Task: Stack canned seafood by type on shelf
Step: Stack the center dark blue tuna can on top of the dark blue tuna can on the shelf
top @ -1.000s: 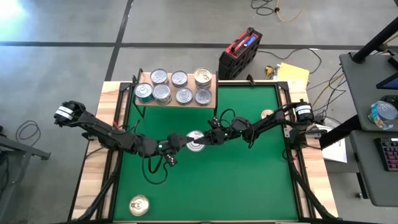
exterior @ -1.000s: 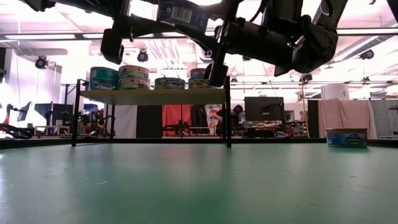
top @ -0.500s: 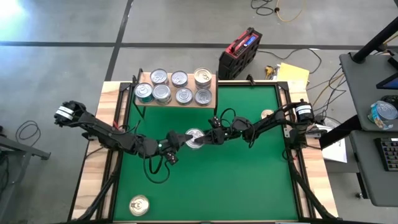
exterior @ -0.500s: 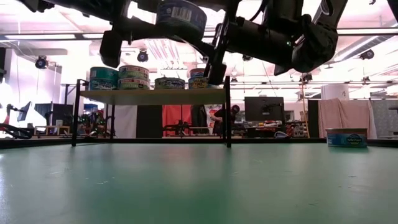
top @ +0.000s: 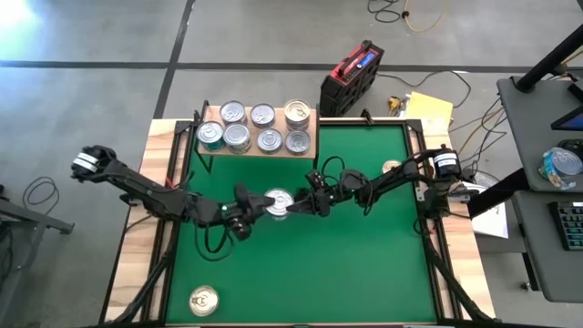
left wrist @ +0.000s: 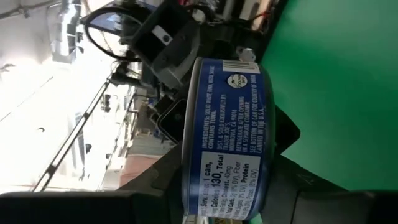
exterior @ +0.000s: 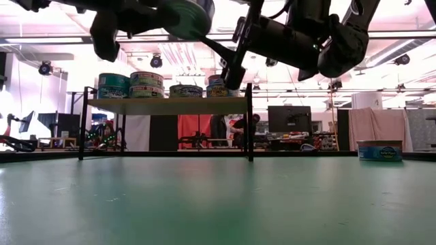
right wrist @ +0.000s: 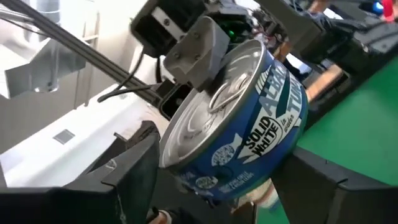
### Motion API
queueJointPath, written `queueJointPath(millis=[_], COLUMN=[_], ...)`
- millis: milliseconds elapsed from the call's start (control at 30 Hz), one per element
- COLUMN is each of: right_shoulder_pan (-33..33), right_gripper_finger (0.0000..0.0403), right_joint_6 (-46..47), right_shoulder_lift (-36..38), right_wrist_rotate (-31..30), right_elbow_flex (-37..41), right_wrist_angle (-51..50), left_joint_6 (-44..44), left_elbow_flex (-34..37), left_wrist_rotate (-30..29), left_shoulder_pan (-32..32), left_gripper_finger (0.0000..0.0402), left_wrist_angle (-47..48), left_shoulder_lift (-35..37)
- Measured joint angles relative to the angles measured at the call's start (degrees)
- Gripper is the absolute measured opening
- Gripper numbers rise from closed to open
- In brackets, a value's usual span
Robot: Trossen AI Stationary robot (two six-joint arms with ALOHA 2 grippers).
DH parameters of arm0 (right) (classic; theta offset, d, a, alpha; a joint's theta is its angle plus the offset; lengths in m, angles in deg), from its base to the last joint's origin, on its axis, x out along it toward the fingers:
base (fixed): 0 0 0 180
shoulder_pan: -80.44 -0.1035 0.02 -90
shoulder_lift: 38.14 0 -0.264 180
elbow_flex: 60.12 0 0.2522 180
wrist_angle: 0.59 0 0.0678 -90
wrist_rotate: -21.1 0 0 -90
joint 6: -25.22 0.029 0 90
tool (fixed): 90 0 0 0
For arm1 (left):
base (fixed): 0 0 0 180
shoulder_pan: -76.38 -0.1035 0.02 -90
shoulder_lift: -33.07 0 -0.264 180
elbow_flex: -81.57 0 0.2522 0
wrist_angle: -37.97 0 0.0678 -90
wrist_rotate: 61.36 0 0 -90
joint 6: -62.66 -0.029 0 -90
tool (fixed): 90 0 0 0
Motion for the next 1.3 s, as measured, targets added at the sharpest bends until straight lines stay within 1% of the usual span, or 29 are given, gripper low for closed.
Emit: queueJointPath(millis=[133, 233, 333, 433, 500, 633, 767, 833, 867, 933, 1000, 1100, 1167, 1233, 1300], right_shoulder_pan=[0.0, 0.0, -0.1, 0.0, -0.2, -1.2, -2.7, -3.6, -4.1, -5.5, -7.1, -10.1, -11.7, -13.0, -13.8], right_gripper_finger=[0.0267, 0.0268, 0.0274, 0.0278, 0.0278, 0.0268, 0.0253, 0.0247, 0.0246, 0.0243, 0.0242, 0.0244, 0.0249, 0.0256, 0.0264], right_joint_6=[-1.0, -3.0, -3.8, -6.0, -9.7, -19.1, -32.2, -39.6, -43.9, -53.0, -61.6, -72.7, -79.3, -84.4, -87.3], right_shoulder_lift=[0.0, 0.0, 0.8, 2.1, 2.9, 6.2, 10.3, 12.9, 14.2, 16.5, 18.0, 19.2, 19.3, 18.9, 18.3], right_wrist_rotate=[0.4, 2.2, 2.4, 2.0, 2.0, 3.1, 2.9, -0.3, -3.4, -10.8, -19.3, -29.2, -32.7, -33.4, -33.9], right_elbow_flex=[0.0, 0.5, 0.5, 0.3, 0.4, 0.4, 0.4, 0.4, 0.3, 0.2, -0.1, -1.3, -2.2, -3.2, -4.6], right_wrist_angle=[0.2, -1.9, -2.7, -2.0, -2.8, -2.6, -11.3, -17.4, -20.6, -27.0, -31.9, -35.2, -35.5, -36.2, -36.4], left_joint_6=[1.7, 4.3, 5.5, 5.9, 6.4, 8.6, 12.3, 14.9, 16.1, 18.2, 19.9, 21.8, 22.0, 22.0, 22.0], left_elbow_flex=[1.2, 1.7, 2.8, 3.7, 3.7, 5.1, 6.8, 7.8, 8.3, 8.7, 9.3, 10.4, 11.3, 11.9, 12.1], left_wrist_rotate=[0.1, -1.6, -3.4, -2.8, -2.6, -2.2, 0.2, 2.2, 3.7, 6.2, 7.5, 8.6, 10.2, 11.7, 11.9], left_shoulder_pan=[0.0, 0.0, -0.1, 0.0, 0.1, 0.1, 0.2, 0.2, 0.2, 0.2, 0.2, 0.2, 0.2, 0.2, 0.2], left_gripper_finger=[0.0126, 0.0126, 0.0125, 0.0125, 0.0125, 0.0125, 0.0125, 0.0125, 0.0125, 0.0125, 0.0125, 0.0125, 0.0125, 0.0125, 0.0125], left_wrist_angle=[-0.3, -3.7, -2.3, -1.6, -3.0, -1.3, -3.2, -2.4, -2.2, -2.8, -3.2, -3.0, -5.2, -7.4, -8.6], left_shoulder_lift=[2.1, 3.7, 4.6, 6.1, 7.7, 10.0, 14.1, 15.4, 16.0, 16.9, 17.0, 16.2, 15.5, 14.7, 13.8])
